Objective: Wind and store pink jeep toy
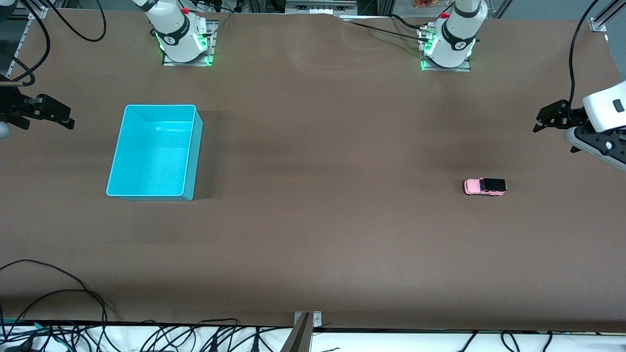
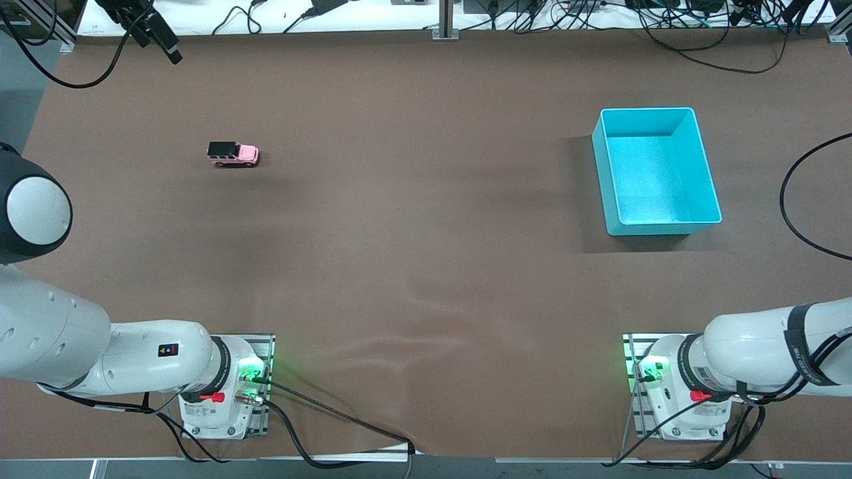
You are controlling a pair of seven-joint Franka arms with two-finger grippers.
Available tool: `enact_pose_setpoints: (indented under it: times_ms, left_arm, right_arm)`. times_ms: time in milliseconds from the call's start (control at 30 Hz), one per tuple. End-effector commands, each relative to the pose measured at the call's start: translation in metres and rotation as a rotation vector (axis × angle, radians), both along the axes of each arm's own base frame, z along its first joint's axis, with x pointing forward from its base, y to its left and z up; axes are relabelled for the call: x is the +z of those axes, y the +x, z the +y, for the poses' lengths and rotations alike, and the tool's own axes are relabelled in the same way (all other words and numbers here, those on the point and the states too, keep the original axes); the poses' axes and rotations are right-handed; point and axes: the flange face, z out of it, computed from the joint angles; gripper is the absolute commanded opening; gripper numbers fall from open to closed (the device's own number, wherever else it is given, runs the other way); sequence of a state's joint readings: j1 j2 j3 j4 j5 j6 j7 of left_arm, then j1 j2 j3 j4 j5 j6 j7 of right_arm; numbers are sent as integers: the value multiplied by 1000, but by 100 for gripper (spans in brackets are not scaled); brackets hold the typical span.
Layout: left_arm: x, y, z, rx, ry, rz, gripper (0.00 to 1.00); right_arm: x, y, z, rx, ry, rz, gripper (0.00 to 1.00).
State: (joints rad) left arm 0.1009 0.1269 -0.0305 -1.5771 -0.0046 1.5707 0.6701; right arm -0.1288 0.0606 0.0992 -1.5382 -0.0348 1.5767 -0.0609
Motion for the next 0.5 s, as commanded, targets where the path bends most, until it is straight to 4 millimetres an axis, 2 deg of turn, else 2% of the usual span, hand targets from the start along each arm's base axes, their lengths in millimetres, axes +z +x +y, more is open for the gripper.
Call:
enact_pose_setpoints:
  times_ms: [0,267,467]
  left_arm:
    - [-39,20,26,-170,-20,18,100]
    - [-101,41,29,-326,-36,-2,100]
    - [-156,36,26,-416,-44,-15,100]
  right_arm:
    - [0,-3,0,15,-2,5,100]
    - [0,-3,0,15,-2,5,100]
    - [0,-3,0,15,-2,5,100]
